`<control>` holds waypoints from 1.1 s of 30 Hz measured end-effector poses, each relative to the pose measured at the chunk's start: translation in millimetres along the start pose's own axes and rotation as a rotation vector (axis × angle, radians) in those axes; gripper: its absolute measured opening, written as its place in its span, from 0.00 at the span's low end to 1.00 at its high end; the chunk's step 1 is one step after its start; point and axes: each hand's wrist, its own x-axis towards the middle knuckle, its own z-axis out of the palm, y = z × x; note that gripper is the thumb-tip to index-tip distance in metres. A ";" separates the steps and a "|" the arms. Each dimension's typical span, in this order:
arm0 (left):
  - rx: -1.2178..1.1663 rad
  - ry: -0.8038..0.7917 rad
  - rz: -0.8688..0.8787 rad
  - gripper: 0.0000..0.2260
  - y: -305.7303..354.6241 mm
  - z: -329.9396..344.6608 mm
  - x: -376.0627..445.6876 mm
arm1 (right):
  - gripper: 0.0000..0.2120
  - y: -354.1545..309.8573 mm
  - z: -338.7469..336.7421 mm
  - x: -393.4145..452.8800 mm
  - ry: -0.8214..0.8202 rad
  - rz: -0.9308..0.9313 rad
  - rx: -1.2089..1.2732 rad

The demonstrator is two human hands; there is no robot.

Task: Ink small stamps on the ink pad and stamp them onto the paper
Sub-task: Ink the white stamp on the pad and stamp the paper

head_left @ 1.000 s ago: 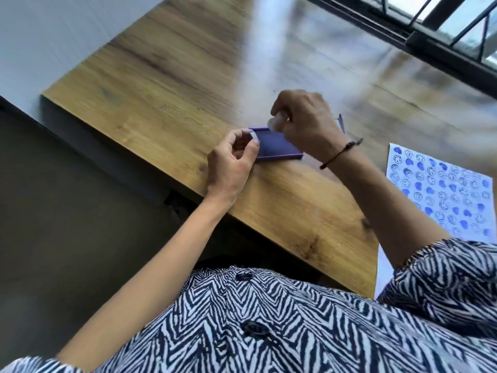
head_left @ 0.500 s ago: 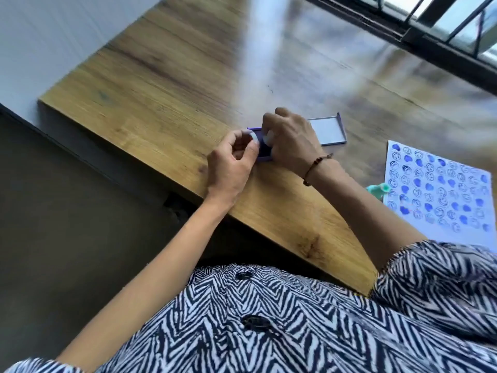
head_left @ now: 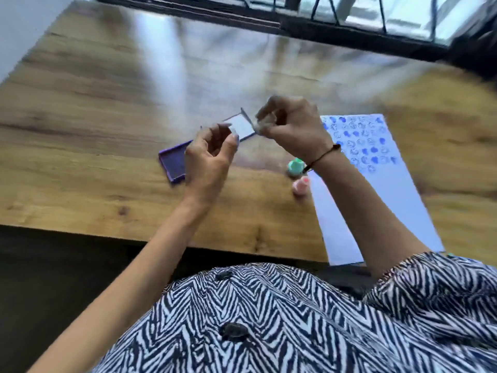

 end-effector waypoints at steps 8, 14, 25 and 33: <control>0.122 -0.640 0.160 0.11 22.4 116.9 -51.1 | 0.07 103.9 -96.9 -51.3 0.303 0.368 0.075; 0.398 -0.820 0.247 0.11 -1.4 170.6 -72.8 | 0.07 149.6 -112.9 -67.1 0.314 0.473 -0.179; 0.440 -0.854 0.293 0.12 -23.6 172.0 -59.8 | 0.09 163.2 -103.3 -59.2 0.232 0.449 -0.457; 0.425 -0.860 0.298 0.11 -25.6 171.3 -60.3 | 0.07 163.2 -97.6 -62.5 0.190 0.419 -0.559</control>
